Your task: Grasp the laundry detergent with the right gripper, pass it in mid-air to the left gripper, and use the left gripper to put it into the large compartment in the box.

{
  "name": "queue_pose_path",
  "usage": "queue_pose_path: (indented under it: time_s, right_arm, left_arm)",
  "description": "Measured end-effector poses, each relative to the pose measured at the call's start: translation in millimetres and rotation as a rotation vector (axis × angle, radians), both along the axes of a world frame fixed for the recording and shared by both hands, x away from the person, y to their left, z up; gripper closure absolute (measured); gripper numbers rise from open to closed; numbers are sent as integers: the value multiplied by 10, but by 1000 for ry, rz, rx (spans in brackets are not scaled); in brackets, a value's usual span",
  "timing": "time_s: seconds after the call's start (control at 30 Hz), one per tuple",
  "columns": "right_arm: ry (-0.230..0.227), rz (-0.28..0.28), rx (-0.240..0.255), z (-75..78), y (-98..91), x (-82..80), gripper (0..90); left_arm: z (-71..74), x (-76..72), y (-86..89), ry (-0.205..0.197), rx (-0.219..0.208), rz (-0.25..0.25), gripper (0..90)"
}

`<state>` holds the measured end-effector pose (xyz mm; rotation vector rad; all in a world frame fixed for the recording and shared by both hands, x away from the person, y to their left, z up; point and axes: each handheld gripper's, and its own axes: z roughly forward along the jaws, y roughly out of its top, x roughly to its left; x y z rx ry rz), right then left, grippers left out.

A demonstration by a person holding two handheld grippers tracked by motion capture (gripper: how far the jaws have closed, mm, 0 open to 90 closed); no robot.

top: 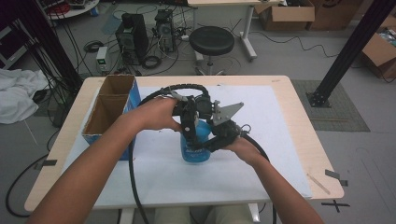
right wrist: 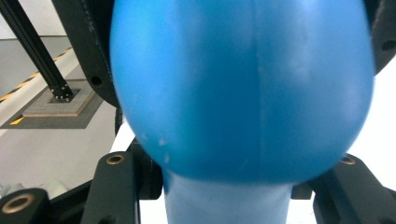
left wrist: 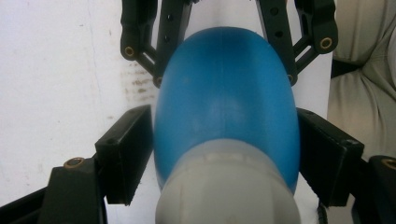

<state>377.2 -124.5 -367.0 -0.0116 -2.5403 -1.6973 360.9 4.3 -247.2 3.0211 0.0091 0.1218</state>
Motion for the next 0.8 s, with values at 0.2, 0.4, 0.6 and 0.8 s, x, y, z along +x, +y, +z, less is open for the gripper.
queue_pose_path:
  time_s: [0.2,0.4,0.6,0.8]
  right_arm:
    - [1,-2,-1,-2,-4,2,447]
    - [2,-1,4,1,-9,8,447]
    - [1,-2,2,1,-7,5,447]
    - [-2,-2,2,2,-12,7,446]
  left_arm:
    - [-1,1,8,-1,-1,-1,279]
    - [3,2,14,0,-5,-4,296]
    - [2,6,10,-4,-7,-4,305]
    - [8,4,3,-8,-12,-6,316]
